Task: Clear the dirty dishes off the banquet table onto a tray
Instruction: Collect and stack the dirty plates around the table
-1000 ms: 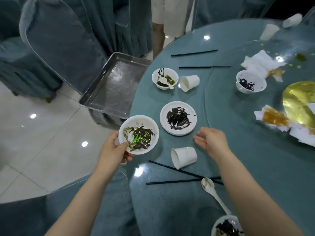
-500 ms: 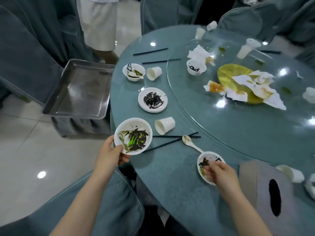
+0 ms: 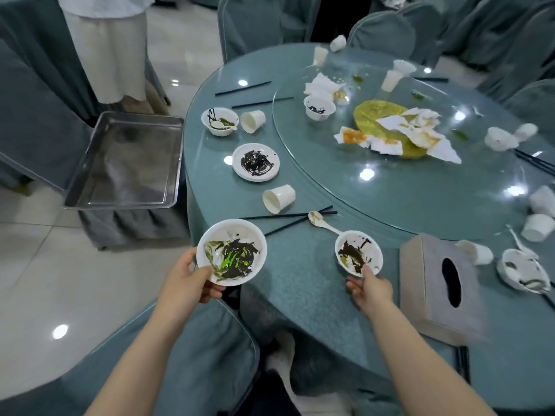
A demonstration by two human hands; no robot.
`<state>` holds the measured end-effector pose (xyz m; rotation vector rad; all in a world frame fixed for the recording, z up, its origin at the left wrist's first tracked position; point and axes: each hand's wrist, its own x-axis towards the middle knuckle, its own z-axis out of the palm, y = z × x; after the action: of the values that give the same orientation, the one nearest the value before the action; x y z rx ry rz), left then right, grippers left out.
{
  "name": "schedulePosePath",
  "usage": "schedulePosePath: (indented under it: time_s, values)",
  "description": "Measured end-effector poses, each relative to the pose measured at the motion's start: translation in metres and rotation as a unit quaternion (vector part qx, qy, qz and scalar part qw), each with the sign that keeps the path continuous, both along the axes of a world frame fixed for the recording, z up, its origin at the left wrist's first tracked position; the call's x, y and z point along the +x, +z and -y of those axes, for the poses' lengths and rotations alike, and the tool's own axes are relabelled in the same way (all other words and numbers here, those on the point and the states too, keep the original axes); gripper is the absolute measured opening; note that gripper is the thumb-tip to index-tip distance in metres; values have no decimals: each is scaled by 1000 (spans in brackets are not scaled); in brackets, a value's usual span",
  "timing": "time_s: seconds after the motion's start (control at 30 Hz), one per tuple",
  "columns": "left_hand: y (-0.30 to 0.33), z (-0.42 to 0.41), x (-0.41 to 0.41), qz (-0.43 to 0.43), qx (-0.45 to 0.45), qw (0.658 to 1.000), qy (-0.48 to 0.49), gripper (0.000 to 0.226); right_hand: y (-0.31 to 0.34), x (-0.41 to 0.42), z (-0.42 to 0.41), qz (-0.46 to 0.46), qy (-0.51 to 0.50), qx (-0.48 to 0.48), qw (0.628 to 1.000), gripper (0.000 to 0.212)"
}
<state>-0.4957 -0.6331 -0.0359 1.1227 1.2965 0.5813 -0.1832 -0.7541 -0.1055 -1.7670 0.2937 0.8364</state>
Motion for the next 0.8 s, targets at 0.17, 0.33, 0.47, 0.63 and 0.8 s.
schedulePosePath:
  time_s: [0.17, 0.33, 0.47, 0.63, 0.8]
  values:
    - [0, 19, 1, 9, 6, 1000, -6, 29, 13, -6, -5, 91, 79, -56, 991, 24]
    - [-1, 35, 19, 29, 8, 999, -33, 29, 53, -41, 26, 142, 176, 6, 974, 15]
    - [-3, 52, 53, 39, 4, 993, -107, 31, 85, -53, 58, 137, 208, 64, 966, 14]
    - [4, 74, 103, 34, -1, 974, -224, 35, 107, -46, 88, 187, 240, 67, 950, 17]
    - [20, 99, 152, 51, 12, 952, -302, 38, 108, -19, 123, 243, 246, 6, 938, 13]
